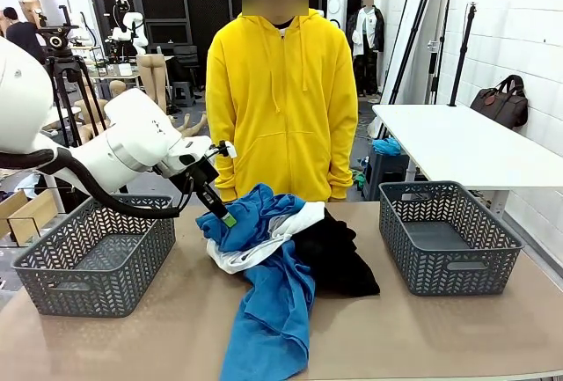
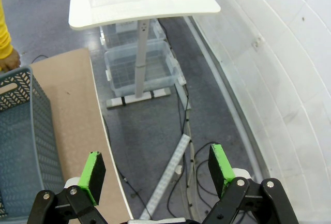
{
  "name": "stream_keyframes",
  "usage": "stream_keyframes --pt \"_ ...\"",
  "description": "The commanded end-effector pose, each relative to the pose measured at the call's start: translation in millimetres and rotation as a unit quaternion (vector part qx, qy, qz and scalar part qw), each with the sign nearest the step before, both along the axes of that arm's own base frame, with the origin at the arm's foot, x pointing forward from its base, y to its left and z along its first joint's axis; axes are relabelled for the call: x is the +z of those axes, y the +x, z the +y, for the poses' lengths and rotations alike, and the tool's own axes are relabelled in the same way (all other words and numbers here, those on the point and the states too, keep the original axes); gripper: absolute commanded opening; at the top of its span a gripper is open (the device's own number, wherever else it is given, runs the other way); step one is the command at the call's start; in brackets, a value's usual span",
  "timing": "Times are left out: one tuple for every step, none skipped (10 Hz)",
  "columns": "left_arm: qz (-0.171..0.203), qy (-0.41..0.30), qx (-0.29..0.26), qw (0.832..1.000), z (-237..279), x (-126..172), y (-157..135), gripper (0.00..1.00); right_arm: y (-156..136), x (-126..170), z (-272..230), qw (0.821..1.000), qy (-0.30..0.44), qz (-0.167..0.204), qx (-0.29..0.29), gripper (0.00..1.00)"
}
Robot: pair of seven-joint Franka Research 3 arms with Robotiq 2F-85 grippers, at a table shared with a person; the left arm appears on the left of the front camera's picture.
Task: Sort the tops and bottoms.
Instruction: Lift clothes from the center of the table with your left hand.
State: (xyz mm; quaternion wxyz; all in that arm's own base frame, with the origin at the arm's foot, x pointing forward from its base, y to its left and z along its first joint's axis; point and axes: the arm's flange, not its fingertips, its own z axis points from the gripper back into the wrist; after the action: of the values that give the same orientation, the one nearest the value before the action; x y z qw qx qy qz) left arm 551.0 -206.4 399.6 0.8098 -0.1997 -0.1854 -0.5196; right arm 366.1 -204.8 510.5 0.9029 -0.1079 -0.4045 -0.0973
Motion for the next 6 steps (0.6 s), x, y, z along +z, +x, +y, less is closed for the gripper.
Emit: stream_keyframes --pt "0.0 -0.004 -0.019 1.0 4.4 4.4 -0.2 0.0 -0.9 -0.8 -0.8 1.0 -0.003 0.006 0.002 1.0" --pt "0.004 -0.002 -0.02 1.0 4.5 7.9 -2.6 0.0 -0.9 -0.8 -0.8 1.0 -0.003 0.006 0.002 1.0" --pt "0.002 0.0 -0.027 1.0 5.1 14.9 -6.7 0.0 -0.9 -0.8 -0.8 1.0 -0.003 0.006 0.002 1.0" --pt "-0.002 0.012 -0.037 0.999 4.9 25.7 -11.4 0.0 -0.9 -0.8 -0.8 1.0 -0.003 0.006 0.002 1.0" --pt "-0.024 0.019 -0.047 0.998 -0.5 43.0 -18.4 0.0 -0.9 -0.8 -0.8 1.0 -0.003 0.006 0.002 1.0" --pt "-0.04 0.031 -0.063 0.997 -7.4 68.4 -27.6 0.0 -0.9 -0.8 -0.8 1.0 -0.003 0.006 0.002 1.0"
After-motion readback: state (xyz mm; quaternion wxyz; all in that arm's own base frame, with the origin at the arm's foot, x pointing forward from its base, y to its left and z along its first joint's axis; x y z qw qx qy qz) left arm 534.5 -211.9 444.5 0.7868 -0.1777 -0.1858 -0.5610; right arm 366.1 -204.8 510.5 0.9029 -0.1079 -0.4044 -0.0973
